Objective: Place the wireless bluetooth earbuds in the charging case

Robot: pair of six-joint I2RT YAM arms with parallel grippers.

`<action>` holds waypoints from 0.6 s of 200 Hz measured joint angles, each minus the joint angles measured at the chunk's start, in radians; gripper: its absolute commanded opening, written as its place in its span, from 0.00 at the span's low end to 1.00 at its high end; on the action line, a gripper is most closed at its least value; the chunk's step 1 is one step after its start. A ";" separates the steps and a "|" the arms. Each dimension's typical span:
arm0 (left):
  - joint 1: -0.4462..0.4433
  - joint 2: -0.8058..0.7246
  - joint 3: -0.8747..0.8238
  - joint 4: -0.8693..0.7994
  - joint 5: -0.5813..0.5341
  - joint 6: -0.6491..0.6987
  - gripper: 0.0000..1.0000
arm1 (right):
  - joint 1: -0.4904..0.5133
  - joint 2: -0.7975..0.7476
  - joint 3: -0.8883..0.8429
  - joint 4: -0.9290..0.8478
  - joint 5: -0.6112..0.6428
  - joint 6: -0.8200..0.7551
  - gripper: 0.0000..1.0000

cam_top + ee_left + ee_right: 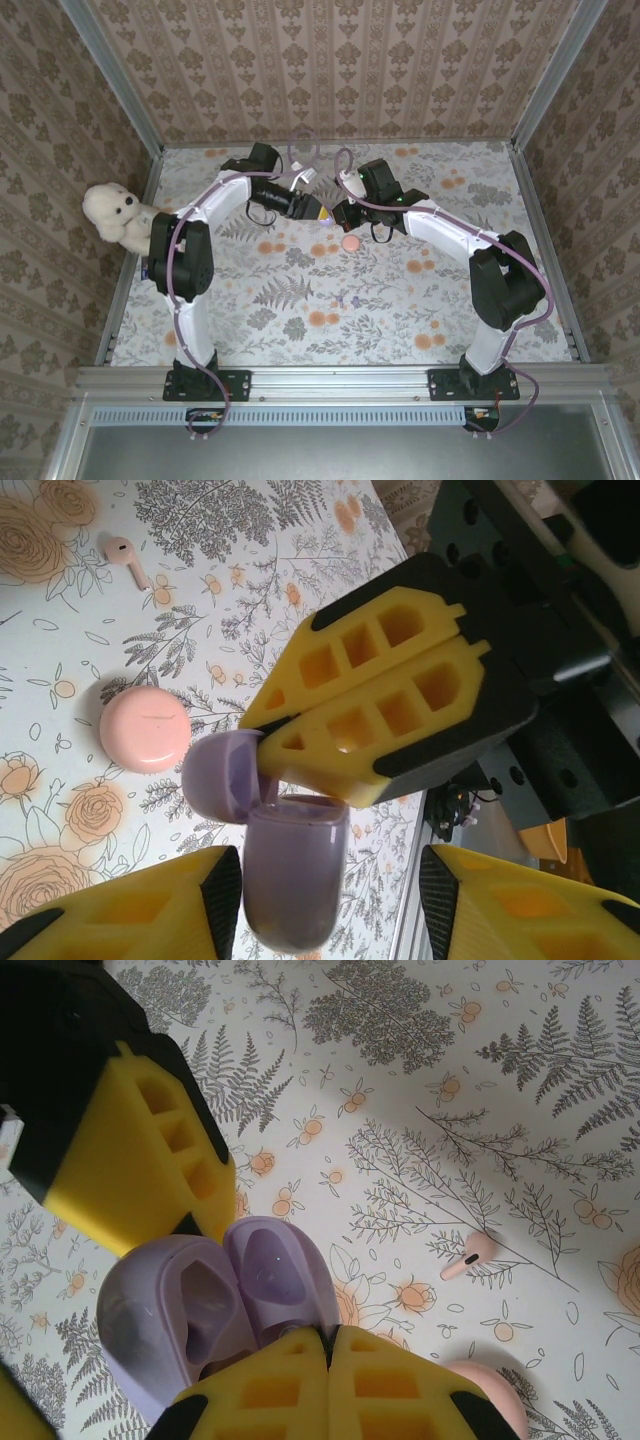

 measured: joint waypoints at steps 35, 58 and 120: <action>0.000 0.021 0.007 -0.019 0.007 0.014 0.47 | 0.000 0.000 0.000 0.000 -0.007 0.000 0.00; 0.000 0.023 0.009 -0.029 0.009 0.019 0.45 | 0.000 0.000 0.000 0.000 -0.015 0.000 0.00; 0.000 0.025 0.020 -0.032 0.016 0.032 0.35 | 0.000 0.010 0.012 -0.007 -0.023 0.000 0.00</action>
